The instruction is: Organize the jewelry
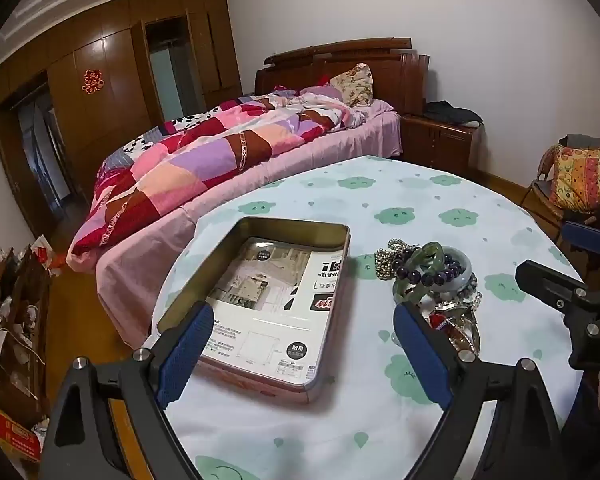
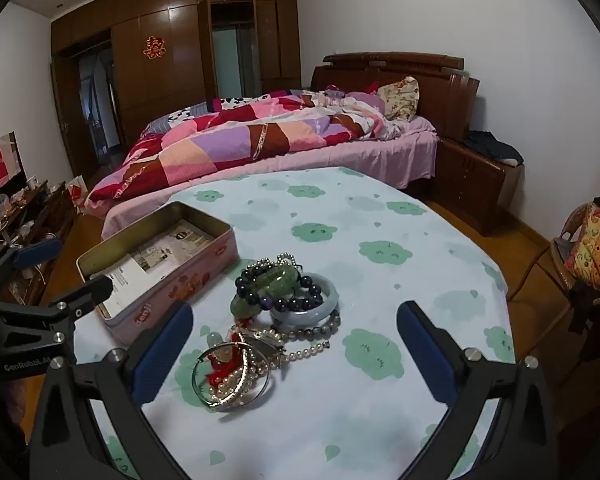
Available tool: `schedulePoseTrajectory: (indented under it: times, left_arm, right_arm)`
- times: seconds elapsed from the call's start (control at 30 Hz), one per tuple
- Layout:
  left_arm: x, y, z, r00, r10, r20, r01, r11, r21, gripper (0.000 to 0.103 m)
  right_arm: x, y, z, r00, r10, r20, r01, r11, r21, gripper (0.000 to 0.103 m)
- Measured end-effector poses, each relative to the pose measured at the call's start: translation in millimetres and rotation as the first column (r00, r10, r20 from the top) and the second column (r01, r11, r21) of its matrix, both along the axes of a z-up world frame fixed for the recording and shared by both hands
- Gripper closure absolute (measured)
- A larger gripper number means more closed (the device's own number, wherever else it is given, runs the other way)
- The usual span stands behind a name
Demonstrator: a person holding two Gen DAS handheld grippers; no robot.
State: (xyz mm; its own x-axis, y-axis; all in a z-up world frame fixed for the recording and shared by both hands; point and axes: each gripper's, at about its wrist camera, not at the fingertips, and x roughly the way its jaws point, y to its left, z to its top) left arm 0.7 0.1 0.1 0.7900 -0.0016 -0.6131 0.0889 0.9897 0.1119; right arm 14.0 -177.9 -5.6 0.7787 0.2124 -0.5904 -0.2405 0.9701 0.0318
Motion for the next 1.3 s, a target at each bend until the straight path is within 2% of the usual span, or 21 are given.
schedulePoseTrajectory:
  times: [0.37,0.7,1.3]
  left_arm:
    - [1.0,-0.3,0.6,1.000,0.002,0.011,-0.003,1.000,0.017,0.011]
    - [2.8,4.9,-6.4,1.000,-0.010,-0.004,0.010,1.000,-0.004,0.012]
    - [1.9,3.4,-5.4,1.000,0.003,0.012,-0.004,0.999,0.033,0.011]
  right_arm:
    - [-1.4,2.6,-1.2,1.000,0.001,-0.008,-0.001,1.000,0.003,0.000]
    - [0.3,-5.1,-2.5,1.000,-0.009,-0.003,0.009,1.000,0.016,0.000]
    - [0.7,-5.4,-3.4,1.000,-0.014,-0.004,0.014,1.000,0.021,0.000]
